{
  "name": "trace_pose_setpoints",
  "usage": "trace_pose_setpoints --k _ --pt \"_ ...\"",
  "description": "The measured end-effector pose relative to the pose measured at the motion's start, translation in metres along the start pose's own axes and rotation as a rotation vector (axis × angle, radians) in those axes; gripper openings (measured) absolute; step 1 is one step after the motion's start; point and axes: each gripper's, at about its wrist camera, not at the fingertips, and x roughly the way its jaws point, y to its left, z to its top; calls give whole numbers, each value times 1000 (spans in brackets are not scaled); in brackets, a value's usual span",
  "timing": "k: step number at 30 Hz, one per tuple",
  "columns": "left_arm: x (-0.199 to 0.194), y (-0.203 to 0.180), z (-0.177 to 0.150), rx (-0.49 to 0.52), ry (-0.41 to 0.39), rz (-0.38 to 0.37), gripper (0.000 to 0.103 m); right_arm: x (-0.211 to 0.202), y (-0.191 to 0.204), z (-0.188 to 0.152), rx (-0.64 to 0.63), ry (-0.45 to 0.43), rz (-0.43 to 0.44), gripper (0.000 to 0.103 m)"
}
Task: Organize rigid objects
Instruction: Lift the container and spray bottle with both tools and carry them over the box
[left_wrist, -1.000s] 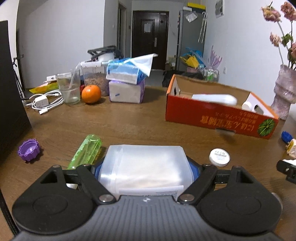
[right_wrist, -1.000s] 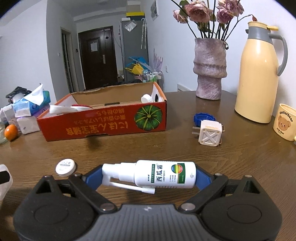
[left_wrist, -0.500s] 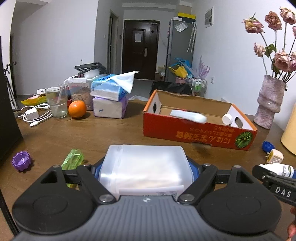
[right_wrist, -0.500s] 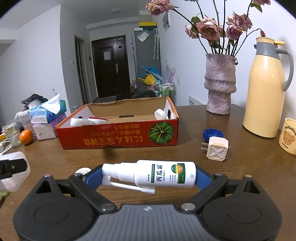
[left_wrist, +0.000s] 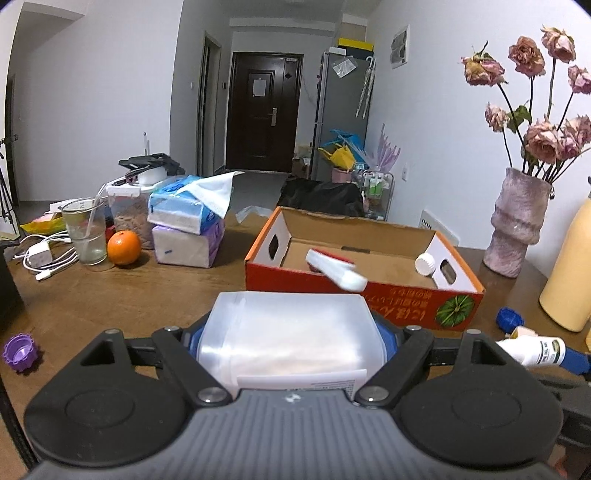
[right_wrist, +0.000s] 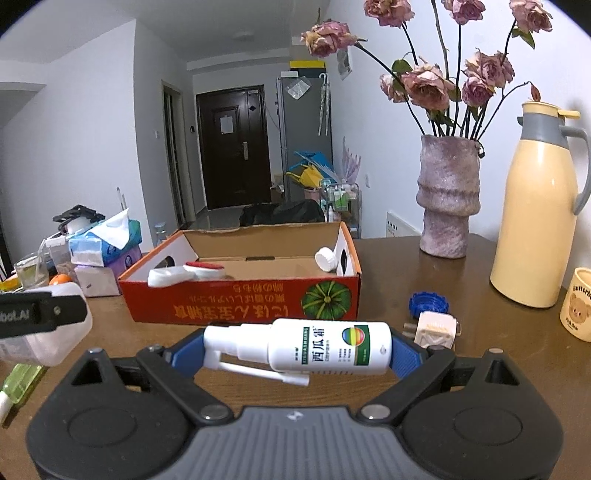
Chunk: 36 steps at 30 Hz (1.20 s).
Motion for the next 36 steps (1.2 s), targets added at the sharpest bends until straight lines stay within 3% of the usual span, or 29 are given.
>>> trace_pose_setpoints --k 21,36 --pt "43 -12 44 -38 -42 -28 83 35 10 35 -26 -70 20 98" --pt "83 -27 62 -36 -49 -25 83 76 13 56 -23 -71 39 98"
